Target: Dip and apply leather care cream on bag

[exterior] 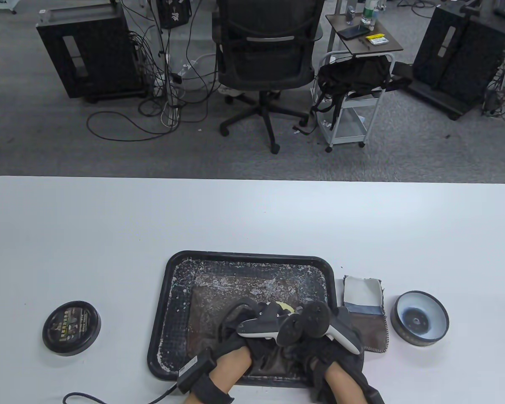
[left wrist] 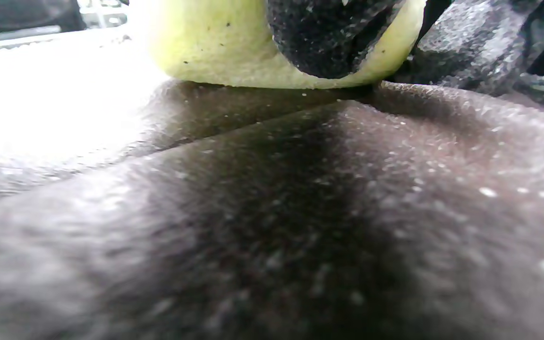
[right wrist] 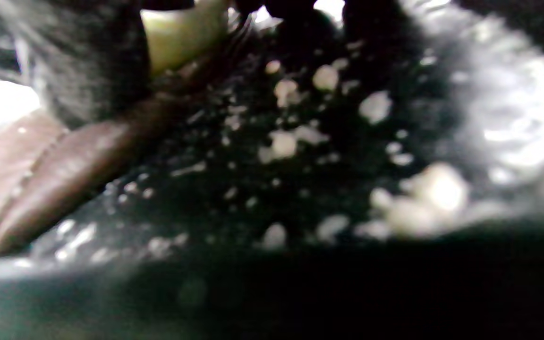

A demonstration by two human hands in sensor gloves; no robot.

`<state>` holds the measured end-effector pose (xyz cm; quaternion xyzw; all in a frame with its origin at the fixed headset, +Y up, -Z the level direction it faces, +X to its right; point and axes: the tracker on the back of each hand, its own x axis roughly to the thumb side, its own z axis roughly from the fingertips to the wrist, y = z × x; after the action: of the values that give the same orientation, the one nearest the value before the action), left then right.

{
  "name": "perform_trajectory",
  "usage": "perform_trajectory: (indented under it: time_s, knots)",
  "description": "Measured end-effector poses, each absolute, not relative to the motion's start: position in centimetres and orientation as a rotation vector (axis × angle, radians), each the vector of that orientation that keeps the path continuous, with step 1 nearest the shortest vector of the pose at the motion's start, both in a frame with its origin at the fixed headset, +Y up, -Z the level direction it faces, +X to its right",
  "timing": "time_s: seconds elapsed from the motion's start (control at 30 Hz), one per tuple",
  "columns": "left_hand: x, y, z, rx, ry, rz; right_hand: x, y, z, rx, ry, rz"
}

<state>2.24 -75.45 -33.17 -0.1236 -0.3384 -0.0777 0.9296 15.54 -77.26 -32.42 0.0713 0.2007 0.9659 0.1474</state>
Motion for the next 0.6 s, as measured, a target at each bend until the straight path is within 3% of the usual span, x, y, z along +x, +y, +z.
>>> perform_trajectory:
  time_s: [0.6]
  knots:
    - [-6.1, -75.6, -31.4, -0.267, -0.677, -0.149, 14.9, -77.2, -32.5, 0.197, 0.595, 2.801]
